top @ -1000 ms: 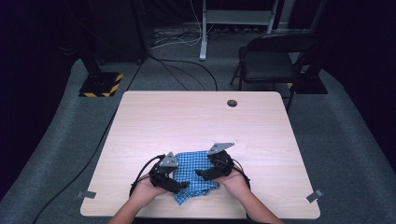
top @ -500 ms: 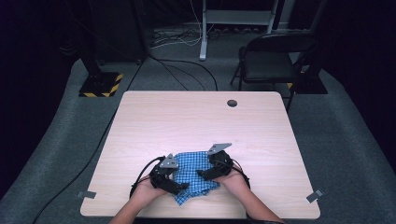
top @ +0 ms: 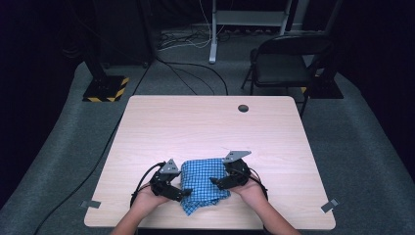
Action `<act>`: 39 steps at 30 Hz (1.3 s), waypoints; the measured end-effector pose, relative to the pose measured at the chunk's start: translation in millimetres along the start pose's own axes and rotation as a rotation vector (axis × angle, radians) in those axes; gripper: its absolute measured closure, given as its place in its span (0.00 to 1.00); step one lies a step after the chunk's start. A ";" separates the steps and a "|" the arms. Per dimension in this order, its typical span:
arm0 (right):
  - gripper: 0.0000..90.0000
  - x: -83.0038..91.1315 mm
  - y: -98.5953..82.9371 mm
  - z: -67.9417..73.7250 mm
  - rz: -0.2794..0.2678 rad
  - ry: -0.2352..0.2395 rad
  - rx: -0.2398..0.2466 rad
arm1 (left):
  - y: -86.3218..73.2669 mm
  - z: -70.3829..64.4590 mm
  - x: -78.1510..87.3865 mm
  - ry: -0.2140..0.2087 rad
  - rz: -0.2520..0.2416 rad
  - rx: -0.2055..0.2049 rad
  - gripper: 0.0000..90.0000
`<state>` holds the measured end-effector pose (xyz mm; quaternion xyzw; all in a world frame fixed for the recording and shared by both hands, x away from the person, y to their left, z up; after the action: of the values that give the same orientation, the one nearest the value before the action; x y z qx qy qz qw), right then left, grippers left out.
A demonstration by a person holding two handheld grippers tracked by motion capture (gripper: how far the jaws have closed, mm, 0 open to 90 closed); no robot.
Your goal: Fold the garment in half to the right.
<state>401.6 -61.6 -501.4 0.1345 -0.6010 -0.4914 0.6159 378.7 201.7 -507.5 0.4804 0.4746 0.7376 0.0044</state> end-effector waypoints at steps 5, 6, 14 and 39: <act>0.16 3.2 -7.0 13.6 0.002 0.029 0.027 | -1.3 4.0 0.9 0.009 -0.002 0.012 0.14; 0.16 3.5 -8.6 15.5 0.003 0.032 0.029 | -1.7 4.8 1.2 0.012 0.001 0.012 0.14; 0.15 4.8 -23.5 19.2 0.014 0.045 0.021 | -4.7 10.7 3.4 0.027 -0.008 0.029 0.13; 0.08 43.3 -51.6 -17.0 -0.080 -0.105 -0.079 | -22.7 36.6 4.1 0.122 -0.022 0.102 0.11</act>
<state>384.7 -126.9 -518.2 0.1082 -0.6067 -0.5452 0.5682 392.3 241.5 -517.4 0.4288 0.5164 0.7402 -0.0409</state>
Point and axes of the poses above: each handheld gripper's, and its own axes: x roughly backward along the jaws, y roughly out of its top, z roughly to its left, the point moved 1 cm from there along -x, roughly forward along the jaws, and after that the axes turned 14 degrees about y, right-handed, at the moved point
